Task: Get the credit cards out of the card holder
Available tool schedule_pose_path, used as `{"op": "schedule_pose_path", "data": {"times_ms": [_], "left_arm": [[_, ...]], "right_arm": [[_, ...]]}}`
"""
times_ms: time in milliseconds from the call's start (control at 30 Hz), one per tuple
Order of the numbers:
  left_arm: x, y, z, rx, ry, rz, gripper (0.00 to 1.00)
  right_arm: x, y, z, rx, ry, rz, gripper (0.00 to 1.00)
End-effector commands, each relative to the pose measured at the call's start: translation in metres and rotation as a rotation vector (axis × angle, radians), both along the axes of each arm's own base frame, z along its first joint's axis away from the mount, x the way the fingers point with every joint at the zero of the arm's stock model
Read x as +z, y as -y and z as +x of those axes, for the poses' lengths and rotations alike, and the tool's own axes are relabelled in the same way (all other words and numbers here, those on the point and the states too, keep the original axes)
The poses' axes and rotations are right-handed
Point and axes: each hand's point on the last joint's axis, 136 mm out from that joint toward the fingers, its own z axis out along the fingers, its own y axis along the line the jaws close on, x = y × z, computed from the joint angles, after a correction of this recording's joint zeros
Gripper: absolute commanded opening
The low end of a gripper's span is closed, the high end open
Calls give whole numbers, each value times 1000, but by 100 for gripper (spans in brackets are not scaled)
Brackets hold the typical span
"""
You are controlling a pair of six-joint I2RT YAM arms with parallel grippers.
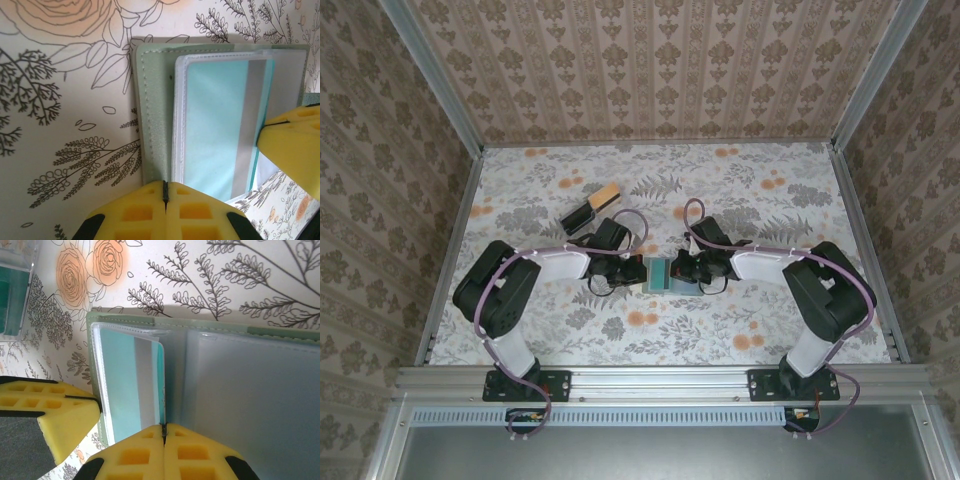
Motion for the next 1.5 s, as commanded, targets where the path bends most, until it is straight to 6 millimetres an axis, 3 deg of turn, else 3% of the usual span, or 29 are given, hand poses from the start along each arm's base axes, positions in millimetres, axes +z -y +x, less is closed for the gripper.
{"op": "schedule_pose_path", "data": {"times_ms": [0,333,500,967,1467], "left_arm": [[3,-3,-3,-13,4,-1,0],[19,12,1,-39,50,-36,0],[14,20,3,-53,41,-37,0],[-24,-8,-5,13,-58,76,0],[-30,-12,-10,11,-81,100,0]], "right_arm": [[-2,7,-8,13,-12,-23,0],[-7,4,-7,12,-26,-13,0],[-7,3,-7,13,-30,-12,0],[-16,16,-11,-20,-66,-28,0],[-8,25,-10,-27,-65,-20,0]]}}
